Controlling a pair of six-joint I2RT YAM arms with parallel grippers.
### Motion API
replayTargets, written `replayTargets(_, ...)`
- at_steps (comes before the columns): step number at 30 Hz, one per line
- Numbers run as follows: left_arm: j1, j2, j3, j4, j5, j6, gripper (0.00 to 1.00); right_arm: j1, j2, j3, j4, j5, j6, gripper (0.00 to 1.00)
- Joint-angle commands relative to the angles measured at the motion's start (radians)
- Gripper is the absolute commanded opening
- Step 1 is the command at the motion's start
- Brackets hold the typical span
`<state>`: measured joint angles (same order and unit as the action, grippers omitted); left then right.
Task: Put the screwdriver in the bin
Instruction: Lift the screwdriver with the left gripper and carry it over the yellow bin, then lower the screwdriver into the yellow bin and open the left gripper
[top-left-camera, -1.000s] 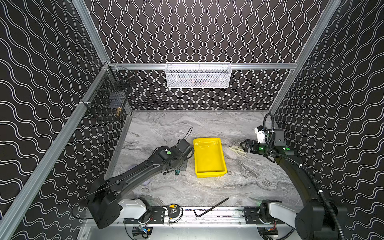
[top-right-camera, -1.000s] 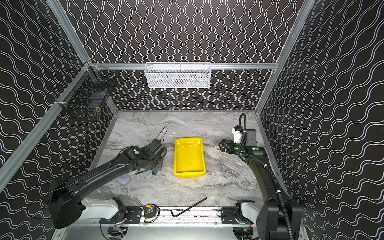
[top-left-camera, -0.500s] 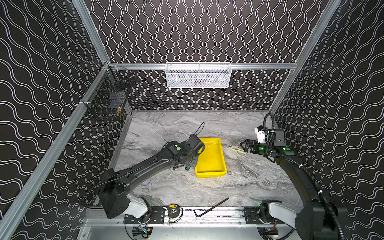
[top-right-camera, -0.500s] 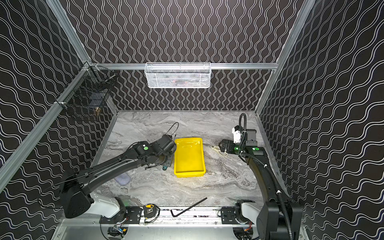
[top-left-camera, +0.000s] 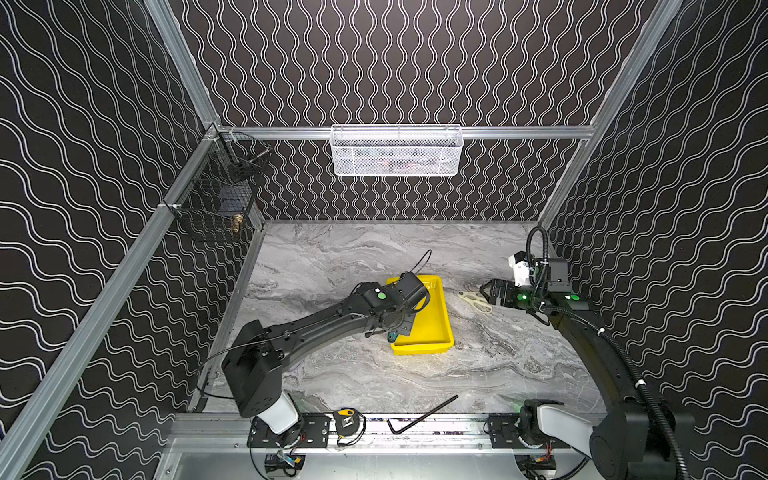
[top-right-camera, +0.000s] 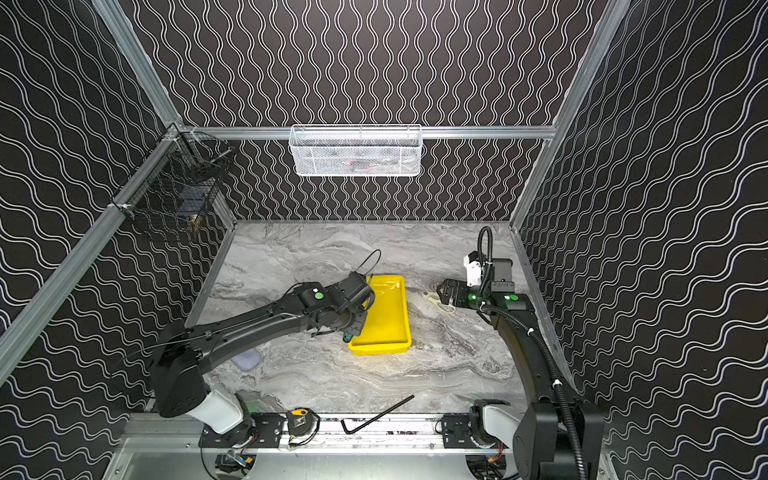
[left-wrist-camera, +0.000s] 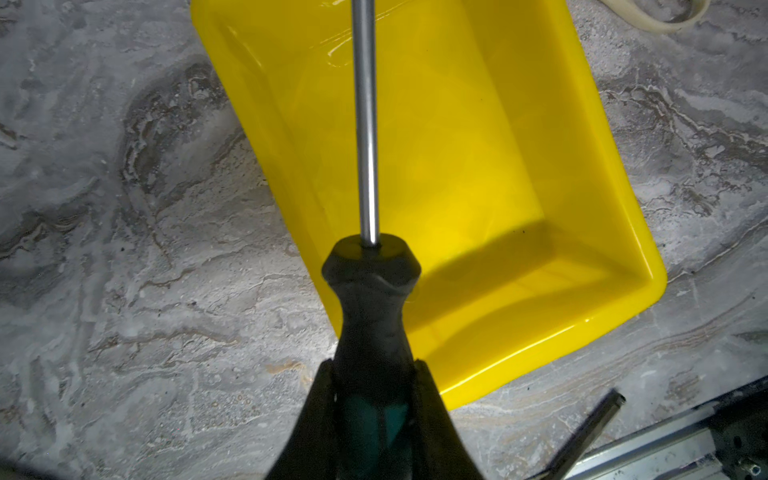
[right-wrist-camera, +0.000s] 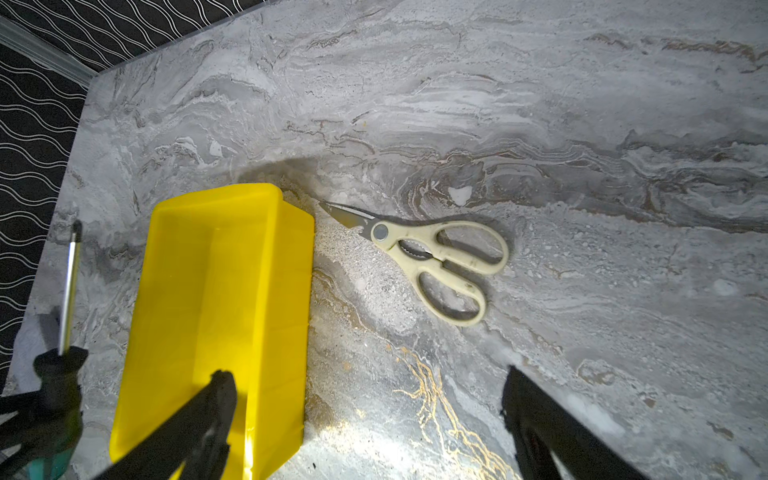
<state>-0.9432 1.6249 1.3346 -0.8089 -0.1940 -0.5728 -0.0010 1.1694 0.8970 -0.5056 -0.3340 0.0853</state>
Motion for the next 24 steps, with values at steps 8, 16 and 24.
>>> replayTargets(8, -0.003, 0.141, 0.098, 0.074, 0.034, 0.043, 0.00, 0.001, -0.005, -0.001, 0.005, -0.017, -0.010, 1.00)
replayTargets(16, -0.003, 0.227, 0.109, 0.103, 0.054, 0.048, 0.00, 0.001, -0.001, -0.003, 0.004, -0.017, -0.010, 1.00)
replayTargets(24, -0.003, 0.289, 0.118, 0.128, 0.067, 0.056, 0.00, 0.001, 0.007, -0.003, 0.006, -0.020, -0.010, 1.00)
